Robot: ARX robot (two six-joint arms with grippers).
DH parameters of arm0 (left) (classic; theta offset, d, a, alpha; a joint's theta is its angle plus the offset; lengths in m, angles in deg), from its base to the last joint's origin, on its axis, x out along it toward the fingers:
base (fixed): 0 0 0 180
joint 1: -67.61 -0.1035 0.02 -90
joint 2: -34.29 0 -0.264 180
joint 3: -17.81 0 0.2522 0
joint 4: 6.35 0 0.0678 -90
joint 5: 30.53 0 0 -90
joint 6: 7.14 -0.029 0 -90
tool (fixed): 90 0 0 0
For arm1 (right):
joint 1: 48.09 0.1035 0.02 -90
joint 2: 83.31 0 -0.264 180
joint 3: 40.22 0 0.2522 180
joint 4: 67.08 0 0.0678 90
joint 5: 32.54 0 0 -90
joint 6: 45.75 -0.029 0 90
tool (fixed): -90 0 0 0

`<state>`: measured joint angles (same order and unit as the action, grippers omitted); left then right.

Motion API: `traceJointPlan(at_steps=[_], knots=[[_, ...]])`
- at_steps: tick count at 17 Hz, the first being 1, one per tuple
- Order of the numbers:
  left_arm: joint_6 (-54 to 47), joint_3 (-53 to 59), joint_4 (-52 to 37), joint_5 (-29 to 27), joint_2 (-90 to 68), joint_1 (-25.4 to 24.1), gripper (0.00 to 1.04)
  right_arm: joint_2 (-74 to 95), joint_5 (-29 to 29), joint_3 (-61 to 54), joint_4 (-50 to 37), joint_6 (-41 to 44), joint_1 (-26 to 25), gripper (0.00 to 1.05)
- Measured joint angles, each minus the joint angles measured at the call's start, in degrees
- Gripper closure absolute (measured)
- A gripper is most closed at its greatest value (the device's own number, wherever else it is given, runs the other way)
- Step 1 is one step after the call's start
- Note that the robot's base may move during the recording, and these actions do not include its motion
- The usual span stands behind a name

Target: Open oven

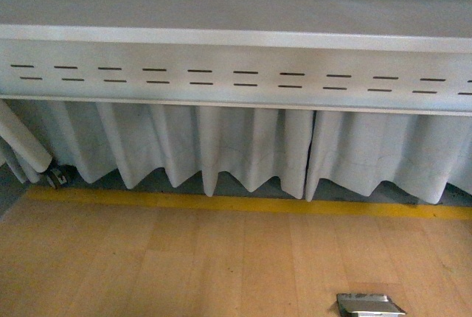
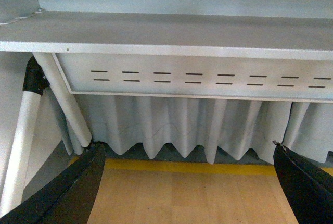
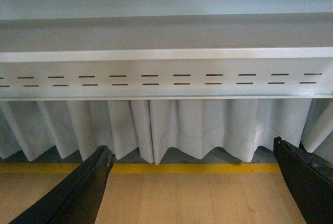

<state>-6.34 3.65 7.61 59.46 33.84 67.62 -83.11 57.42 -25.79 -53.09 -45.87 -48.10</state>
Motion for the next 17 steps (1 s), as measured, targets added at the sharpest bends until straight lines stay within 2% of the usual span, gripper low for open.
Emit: traceJointPlan(at_steps=[17], knots=[[-0.17, 0.0, -0.02, -0.02, 0.0, 0.0, 0.07, 0.0, 0.02, 0.0, 0.04, 0.07, 0.0, 0.06]])
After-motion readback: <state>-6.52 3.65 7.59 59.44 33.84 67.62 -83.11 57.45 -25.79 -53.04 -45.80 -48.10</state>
